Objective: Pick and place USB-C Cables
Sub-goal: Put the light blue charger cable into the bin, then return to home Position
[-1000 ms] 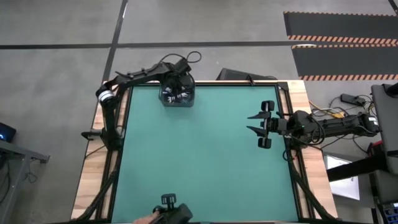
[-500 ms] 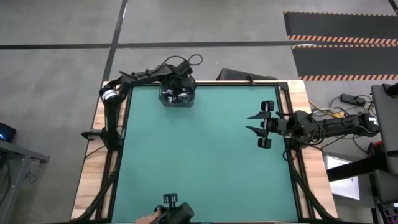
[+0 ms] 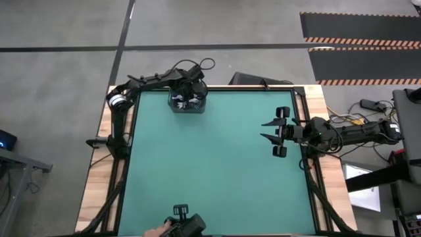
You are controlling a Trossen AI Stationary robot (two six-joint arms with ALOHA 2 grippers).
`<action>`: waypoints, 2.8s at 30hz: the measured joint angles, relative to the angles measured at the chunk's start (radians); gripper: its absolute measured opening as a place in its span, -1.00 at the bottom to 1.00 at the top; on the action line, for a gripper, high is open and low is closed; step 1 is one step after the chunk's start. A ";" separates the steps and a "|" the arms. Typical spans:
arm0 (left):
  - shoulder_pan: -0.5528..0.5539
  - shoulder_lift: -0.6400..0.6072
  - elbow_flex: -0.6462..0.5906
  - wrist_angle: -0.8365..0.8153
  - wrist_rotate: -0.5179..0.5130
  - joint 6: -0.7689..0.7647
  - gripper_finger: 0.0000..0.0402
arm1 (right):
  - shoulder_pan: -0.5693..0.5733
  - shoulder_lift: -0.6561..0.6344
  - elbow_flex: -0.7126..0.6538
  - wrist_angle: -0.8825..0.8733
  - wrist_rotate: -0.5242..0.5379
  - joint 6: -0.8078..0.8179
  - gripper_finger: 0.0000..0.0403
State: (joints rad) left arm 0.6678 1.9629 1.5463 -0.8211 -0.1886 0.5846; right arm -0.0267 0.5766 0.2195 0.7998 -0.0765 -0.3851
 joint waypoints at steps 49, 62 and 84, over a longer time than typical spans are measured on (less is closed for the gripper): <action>-0.061 -0.045 -0.002 0.050 0.000 -0.107 -0.59 | 0.000 0.000 0.000 -0.010 0.000 -0.014 -0.30; -0.295 -0.251 -0.076 0.077 0.210 -0.190 -0.60 | 0.000 -0.023 -0.043 -0.011 0.034 -0.050 -0.30; -0.578 -0.931 -0.856 0.733 0.213 -0.462 -0.60 | 0.000 -0.139 -0.115 -0.091 0.131 -0.024 -0.30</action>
State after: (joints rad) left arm 0.0895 1.0318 0.6906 -0.0881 0.0242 0.1221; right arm -0.0269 0.4374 0.1047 0.7088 0.0547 -0.4088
